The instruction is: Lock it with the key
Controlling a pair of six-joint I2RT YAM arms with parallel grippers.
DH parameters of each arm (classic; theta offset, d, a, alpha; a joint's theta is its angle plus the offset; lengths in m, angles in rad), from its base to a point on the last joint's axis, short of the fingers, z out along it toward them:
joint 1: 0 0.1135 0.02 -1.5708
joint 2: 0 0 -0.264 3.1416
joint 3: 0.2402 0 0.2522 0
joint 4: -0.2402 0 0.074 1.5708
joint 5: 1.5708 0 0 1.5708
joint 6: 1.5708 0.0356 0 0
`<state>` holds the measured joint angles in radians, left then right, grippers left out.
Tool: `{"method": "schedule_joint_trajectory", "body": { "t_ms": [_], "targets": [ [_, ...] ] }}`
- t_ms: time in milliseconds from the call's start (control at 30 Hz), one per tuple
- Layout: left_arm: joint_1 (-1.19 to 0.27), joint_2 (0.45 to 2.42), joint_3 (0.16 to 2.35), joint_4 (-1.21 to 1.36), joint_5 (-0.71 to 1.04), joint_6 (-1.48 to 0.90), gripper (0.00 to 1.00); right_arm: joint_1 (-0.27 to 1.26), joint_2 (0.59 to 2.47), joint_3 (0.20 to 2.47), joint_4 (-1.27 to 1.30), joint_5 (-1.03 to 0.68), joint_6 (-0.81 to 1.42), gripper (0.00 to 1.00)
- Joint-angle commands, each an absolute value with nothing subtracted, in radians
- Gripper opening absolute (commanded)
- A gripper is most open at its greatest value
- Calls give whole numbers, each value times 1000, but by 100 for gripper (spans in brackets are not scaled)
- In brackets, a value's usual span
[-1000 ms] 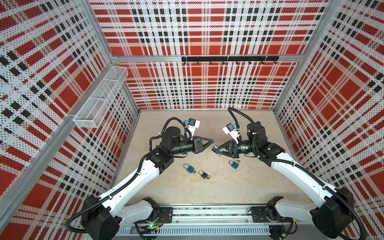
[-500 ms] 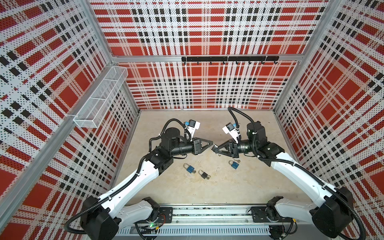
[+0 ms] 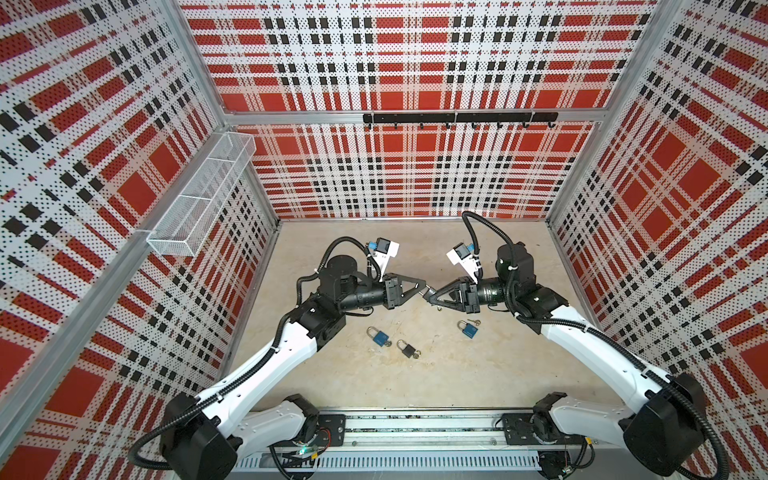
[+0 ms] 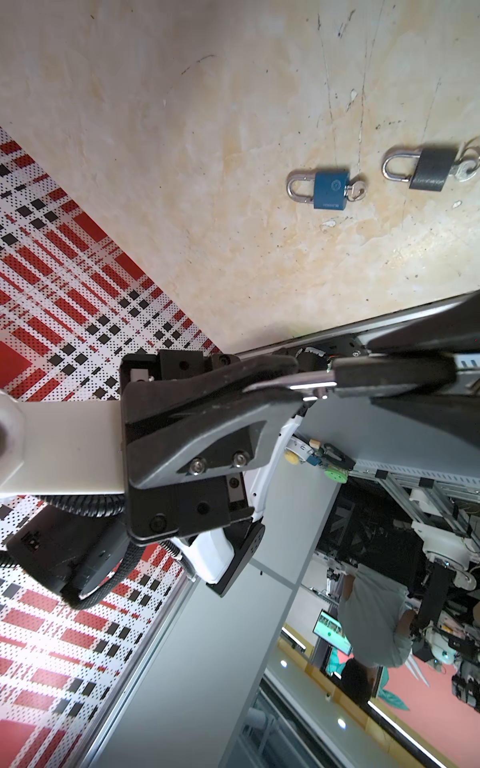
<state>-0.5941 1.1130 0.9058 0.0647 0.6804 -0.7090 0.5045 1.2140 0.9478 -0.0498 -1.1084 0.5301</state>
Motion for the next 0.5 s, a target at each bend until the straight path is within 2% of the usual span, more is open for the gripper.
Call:
{"method": "schedule_joint_trajectory", "body": {
  "t_ms": [0, 467],
  "targets": [
    [-583, 1120, 870, 21, 637, -667, 0, 507, 1159, 949, 155, -1191, 635, 0],
    [-615, 1119, 829, 89, 613, -705, 0, 507, 1141, 939, 238, -1170, 706, 0]
  ]
}}
